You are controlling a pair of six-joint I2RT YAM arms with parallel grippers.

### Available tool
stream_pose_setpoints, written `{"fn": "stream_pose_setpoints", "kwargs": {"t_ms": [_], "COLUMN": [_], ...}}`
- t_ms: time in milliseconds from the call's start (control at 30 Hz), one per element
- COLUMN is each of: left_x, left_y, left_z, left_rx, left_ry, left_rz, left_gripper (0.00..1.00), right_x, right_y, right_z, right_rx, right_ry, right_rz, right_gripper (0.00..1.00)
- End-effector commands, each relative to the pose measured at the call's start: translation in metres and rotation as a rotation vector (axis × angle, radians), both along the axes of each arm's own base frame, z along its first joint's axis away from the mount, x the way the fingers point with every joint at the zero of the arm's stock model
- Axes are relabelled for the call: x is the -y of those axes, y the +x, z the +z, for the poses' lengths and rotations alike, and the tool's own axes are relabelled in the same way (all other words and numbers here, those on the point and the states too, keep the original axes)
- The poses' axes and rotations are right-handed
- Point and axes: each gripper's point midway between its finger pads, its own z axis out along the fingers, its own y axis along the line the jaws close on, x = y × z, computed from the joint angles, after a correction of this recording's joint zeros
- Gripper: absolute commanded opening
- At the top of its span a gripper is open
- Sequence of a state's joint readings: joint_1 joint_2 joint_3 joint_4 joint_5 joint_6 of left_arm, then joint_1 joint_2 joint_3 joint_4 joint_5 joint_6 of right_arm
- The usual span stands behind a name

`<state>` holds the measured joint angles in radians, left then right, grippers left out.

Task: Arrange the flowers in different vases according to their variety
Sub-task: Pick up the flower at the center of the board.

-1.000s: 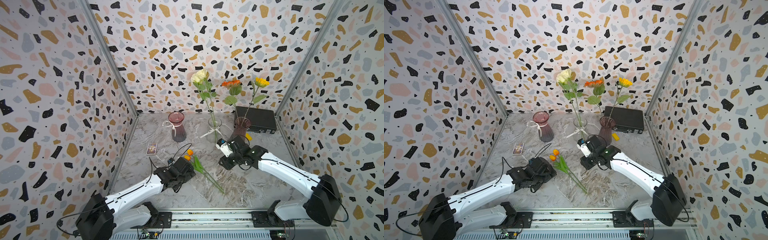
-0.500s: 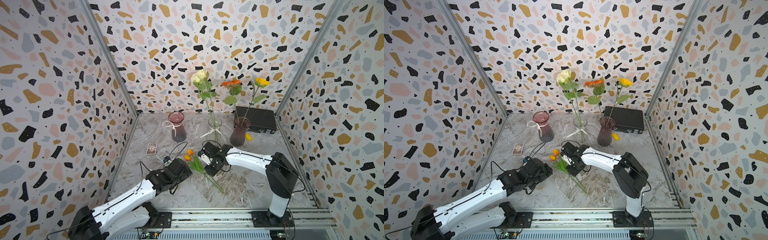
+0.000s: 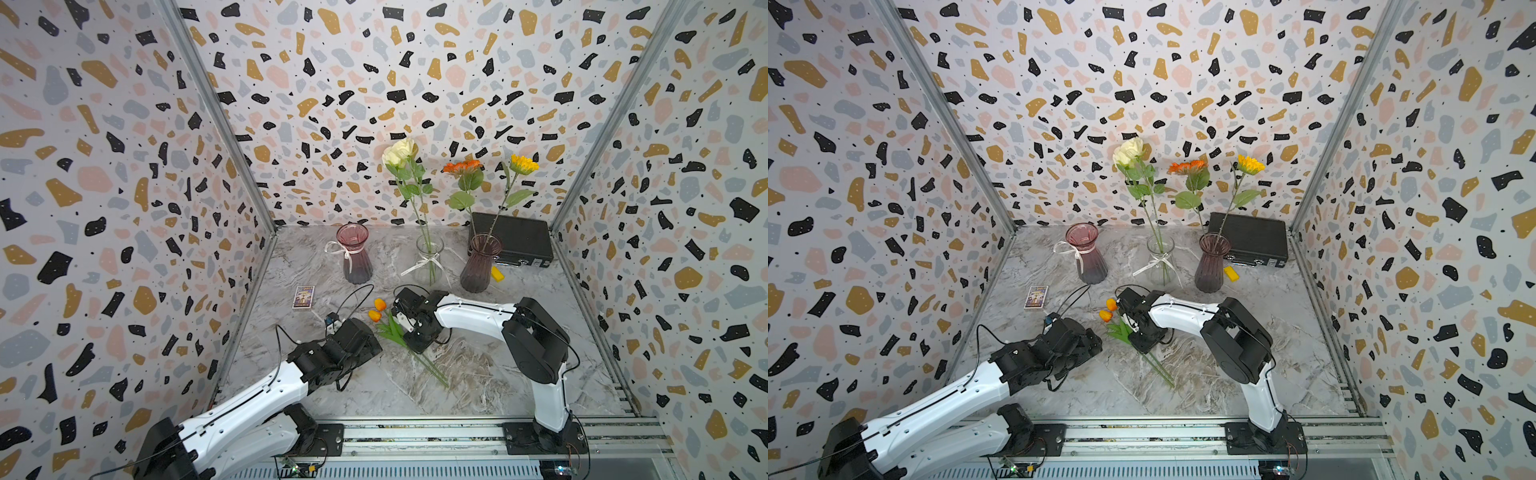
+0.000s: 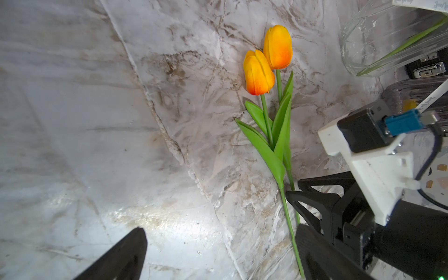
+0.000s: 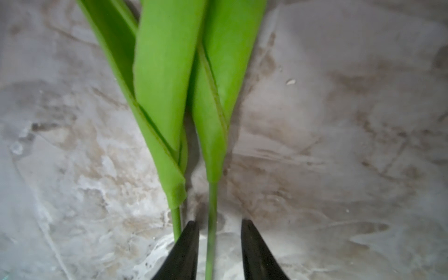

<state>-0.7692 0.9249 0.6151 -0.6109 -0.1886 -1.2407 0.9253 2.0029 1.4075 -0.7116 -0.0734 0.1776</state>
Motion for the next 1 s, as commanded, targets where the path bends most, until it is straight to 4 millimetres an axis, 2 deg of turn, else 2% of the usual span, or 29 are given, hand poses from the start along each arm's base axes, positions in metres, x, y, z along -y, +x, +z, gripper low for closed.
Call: {"fn": "stream_pose_setpoints", "kwargs": {"t_ms": [0,533,967], "left_x": [-0.002,-0.012,-0.015], "left_y": [-0.002,-0.006,-0.009], "left_z": [-0.004,0.002,0.001], "left_rx": [0.003,0.026,0.029], "left_ry": [0.017,0.017,0.009], "left_rz": [-0.012,0.007,0.011], "left_gripper": [1.0,1.0,1.0], "right_x": [-0.001,-0.034,-0.063], "right_y": [0.002,0.035,0.052], "right_z": [0.0,-0.007,-0.01], "right_rx": [0.005,0.063,0.058], "right_ry": [-0.027,-0.067,-0.046], "right_rz": [-0.013,0.018,0.049], "right_gripper": [0.34,0.34,0.32]}}
